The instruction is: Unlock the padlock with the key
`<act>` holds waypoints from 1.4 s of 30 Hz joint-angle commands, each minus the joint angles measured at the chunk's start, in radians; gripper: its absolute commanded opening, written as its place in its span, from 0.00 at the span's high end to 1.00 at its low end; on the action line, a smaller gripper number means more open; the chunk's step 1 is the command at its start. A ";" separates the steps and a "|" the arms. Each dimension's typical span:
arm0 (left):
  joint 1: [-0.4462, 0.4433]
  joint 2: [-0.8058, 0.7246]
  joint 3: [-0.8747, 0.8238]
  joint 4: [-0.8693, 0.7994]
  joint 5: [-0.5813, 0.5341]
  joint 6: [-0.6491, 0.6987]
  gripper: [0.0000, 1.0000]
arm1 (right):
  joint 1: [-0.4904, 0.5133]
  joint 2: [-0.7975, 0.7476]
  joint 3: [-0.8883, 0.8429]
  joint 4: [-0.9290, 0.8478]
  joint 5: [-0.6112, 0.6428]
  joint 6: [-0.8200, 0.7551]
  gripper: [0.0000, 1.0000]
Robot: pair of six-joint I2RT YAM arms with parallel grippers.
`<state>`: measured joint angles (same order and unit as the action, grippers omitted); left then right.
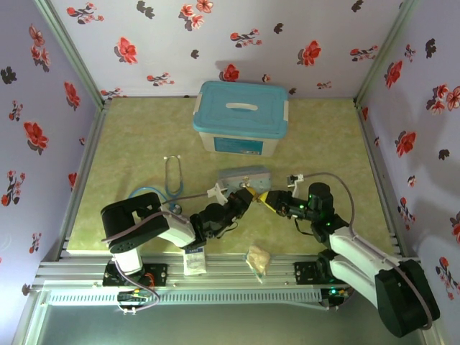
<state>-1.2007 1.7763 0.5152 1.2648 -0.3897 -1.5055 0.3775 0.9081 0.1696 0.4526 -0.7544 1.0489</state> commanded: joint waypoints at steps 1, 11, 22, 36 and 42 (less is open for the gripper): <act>0.013 -0.005 0.002 0.050 0.010 0.012 1.00 | -0.006 0.041 0.005 -0.032 -0.001 -0.029 0.77; 0.030 -0.009 -0.005 0.050 0.027 0.015 1.00 | 0.003 0.012 -0.019 0.037 -0.036 0.016 0.81; 0.028 0.023 0.027 0.050 0.043 0.005 1.00 | 0.050 0.021 -0.056 0.186 -0.006 0.094 0.80; -0.006 0.033 0.016 0.050 0.045 -0.030 1.00 | 0.066 0.134 -0.003 0.206 0.041 0.077 1.00; 0.012 0.033 -0.016 0.035 -0.005 -0.027 1.00 | 0.089 0.014 0.085 -0.365 0.252 -0.209 0.90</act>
<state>-1.1801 1.8019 0.5102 1.2552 -0.3847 -1.5143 0.4538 0.9810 0.1928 0.4309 -0.6903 1.0294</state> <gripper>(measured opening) 0.137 0.093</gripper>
